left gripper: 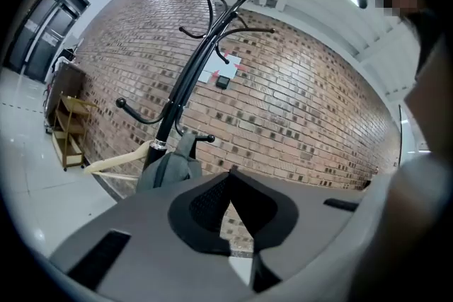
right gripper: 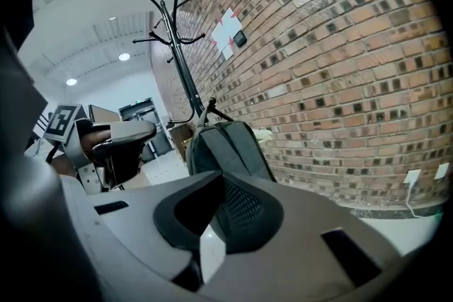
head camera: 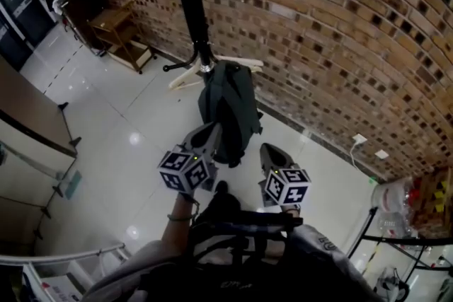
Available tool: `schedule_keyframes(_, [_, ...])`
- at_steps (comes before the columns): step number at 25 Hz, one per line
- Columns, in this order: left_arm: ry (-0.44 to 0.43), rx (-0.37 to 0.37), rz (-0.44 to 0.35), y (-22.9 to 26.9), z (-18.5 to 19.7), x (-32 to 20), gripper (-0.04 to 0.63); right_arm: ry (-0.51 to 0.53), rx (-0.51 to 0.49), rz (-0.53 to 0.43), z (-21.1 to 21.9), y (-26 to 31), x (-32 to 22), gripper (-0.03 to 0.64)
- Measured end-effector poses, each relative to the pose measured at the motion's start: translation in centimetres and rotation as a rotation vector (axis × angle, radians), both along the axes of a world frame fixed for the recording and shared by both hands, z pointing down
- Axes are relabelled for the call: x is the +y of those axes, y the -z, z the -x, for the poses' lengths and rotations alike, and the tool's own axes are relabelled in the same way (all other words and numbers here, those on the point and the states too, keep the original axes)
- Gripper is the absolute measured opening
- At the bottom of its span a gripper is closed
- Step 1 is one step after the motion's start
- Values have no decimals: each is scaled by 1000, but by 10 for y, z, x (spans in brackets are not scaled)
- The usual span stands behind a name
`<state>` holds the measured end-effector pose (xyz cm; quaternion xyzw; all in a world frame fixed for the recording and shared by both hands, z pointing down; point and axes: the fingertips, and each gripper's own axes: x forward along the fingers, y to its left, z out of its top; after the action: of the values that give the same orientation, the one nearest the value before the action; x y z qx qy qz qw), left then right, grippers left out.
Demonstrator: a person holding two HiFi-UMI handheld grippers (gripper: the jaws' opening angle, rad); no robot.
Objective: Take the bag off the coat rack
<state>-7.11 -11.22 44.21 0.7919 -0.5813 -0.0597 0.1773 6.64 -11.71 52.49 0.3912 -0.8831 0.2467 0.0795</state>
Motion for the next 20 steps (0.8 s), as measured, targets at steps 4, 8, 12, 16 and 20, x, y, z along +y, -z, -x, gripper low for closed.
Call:
schedule_keyframes(4, [-32,-18,-6,7,27,-44,9,-66,-6,13,12,0,-33,8])
schedule_keyframes(8, [-76,-10,-5,14,51,-83,9,-105,-2,15,32,4,-59,8])
schedule_keyframes(12, [-148,-10,5,16,62,-118,94,-143,12,15,40,4,-78,8])
schedule_keyframes(16, [-270,-40,57,6,64,-144,126,-190,29,18,40,4,-92,8])
schedule_keyframes(20, [-410,-67,117,-6,59,-160,126,-235,32,18,38,3,-103,8])
